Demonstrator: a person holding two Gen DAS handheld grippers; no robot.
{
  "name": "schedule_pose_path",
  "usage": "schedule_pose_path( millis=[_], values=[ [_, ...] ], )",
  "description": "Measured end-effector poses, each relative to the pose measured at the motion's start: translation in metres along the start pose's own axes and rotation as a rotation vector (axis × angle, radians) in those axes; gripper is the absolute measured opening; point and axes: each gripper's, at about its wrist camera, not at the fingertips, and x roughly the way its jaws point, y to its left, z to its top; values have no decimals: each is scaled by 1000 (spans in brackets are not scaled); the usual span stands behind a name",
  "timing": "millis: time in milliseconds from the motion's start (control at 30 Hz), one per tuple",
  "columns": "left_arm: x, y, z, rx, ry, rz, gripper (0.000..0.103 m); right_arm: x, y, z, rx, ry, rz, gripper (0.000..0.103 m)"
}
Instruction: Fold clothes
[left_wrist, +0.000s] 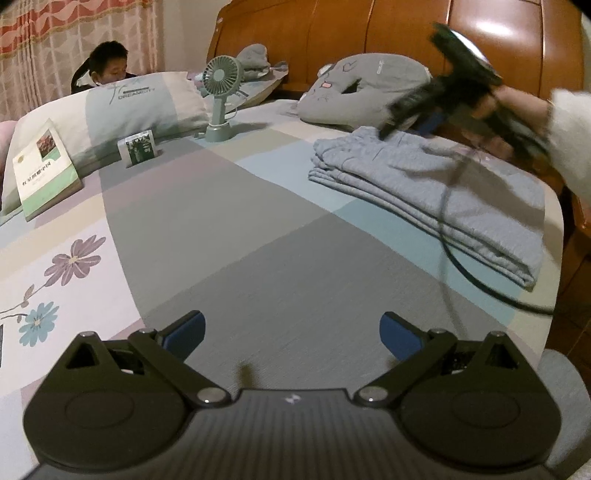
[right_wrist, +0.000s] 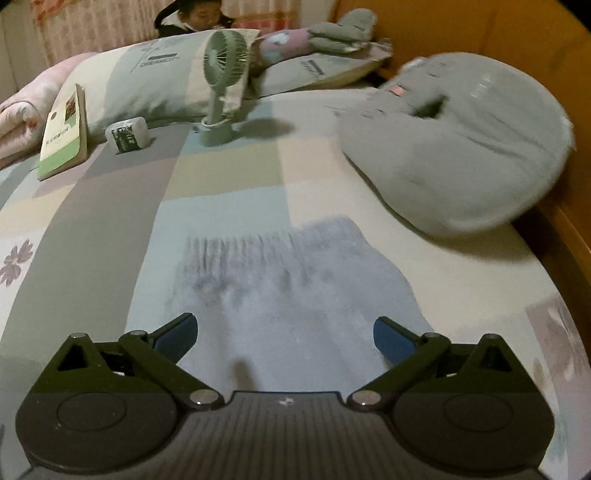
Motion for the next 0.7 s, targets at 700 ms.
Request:
schedule_pose_path(
  millis=[700],
  values=[
    [-48,-21,11,-1,-27,19,101,-31,41,-108,81,20,164,103]
  ],
)
